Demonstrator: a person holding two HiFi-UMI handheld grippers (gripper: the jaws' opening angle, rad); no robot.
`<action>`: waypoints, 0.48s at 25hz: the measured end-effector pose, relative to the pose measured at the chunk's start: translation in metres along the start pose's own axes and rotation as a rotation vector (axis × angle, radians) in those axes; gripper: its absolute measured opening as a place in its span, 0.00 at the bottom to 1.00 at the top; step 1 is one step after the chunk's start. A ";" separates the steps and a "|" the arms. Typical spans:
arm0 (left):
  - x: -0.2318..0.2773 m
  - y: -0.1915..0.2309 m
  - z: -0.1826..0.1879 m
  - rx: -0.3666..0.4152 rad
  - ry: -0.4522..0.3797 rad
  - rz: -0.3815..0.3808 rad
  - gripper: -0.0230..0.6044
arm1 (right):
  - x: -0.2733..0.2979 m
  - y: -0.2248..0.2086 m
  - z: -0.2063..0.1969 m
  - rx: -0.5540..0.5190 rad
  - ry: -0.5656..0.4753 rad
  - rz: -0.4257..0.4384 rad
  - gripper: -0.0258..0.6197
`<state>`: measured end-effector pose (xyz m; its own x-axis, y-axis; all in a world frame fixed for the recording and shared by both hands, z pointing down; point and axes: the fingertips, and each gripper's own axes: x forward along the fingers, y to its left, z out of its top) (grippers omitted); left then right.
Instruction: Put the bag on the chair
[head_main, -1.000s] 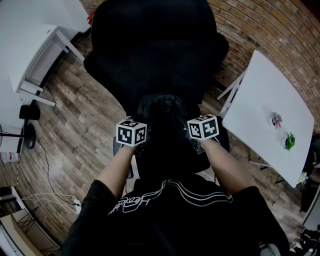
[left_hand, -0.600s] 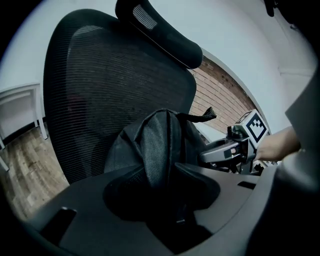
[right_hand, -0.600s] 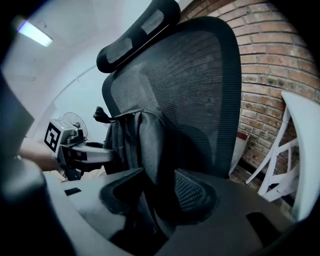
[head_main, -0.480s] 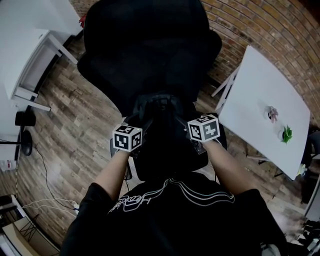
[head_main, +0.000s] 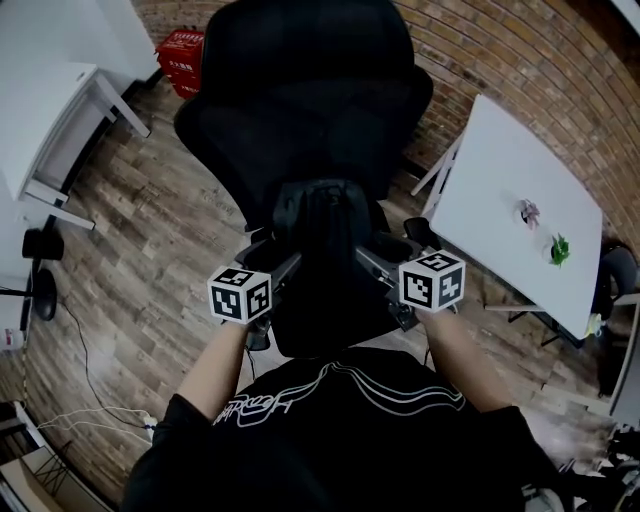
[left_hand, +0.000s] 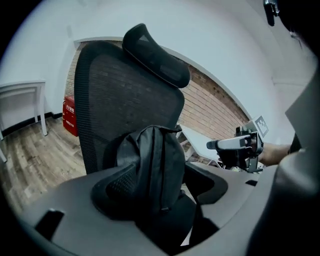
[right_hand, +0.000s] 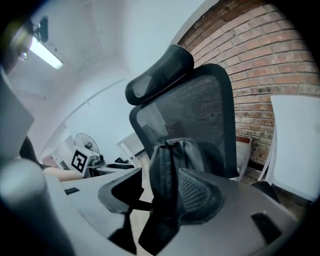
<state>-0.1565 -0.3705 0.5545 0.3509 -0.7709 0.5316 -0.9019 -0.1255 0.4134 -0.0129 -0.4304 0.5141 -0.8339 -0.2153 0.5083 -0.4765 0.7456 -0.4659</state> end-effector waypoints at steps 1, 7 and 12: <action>-0.010 -0.007 0.001 0.003 -0.003 -0.012 0.53 | -0.007 0.012 0.001 -0.003 -0.013 0.018 0.36; -0.072 -0.053 0.004 0.080 -0.035 -0.075 0.35 | -0.029 0.069 -0.014 -0.026 -0.035 0.029 0.22; -0.115 -0.094 0.003 0.097 -0.065 -0.161 0.18 | -0.046 0.109 -0.032 -0.034 -0.073 0.042 0.15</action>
<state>-0.1127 -0.2717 0.4517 0.4786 -0.7744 0.4139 -0.8564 -0.3076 0.4147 -0.0176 -0.3191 0.4626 -0.8713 -0.2280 0.4346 -0.4324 0.7755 -0.4601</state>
